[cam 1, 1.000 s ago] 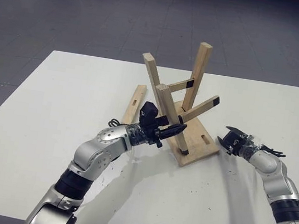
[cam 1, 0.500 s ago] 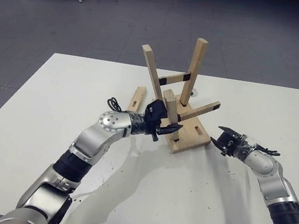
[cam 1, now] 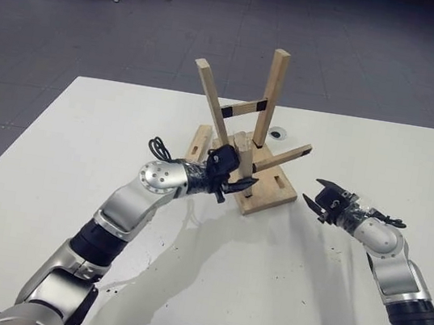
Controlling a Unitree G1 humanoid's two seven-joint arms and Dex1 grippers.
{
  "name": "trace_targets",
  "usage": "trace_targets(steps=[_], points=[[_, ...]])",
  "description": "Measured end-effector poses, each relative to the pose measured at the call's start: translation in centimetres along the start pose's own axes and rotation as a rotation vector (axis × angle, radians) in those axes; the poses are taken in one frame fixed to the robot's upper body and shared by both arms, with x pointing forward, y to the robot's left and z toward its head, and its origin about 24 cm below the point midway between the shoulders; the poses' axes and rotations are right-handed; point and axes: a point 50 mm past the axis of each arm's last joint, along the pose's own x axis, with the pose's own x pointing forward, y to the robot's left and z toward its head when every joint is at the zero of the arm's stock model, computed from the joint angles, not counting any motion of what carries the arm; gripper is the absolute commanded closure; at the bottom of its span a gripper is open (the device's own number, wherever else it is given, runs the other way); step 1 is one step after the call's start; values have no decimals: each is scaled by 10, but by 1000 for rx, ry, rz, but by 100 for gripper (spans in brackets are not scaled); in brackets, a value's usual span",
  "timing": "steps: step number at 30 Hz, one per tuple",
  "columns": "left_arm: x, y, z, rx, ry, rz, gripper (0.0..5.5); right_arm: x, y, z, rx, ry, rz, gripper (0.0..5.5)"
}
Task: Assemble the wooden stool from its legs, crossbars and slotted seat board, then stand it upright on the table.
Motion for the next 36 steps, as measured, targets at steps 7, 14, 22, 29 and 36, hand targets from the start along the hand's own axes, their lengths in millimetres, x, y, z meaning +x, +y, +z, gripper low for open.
trace_targets(steps=[7,14,22,29,36], points=[[-19,4,0,-14,21,-25,244,-1,1,-2,23,11,-13,302],[-79,9,-16,-67,82,94,244,-3,1,-3,45,23,-40,302],[-91,53,151,-270,-702,80,244,-4,1,-5,51,33,-42,302],[-21,2,142,-446,-386,-277,244,-3,3,-8,56,42,-41,302],[-2,-5,106,-344,-279,-335,244,0,4,-7,62,37,-42,302]])
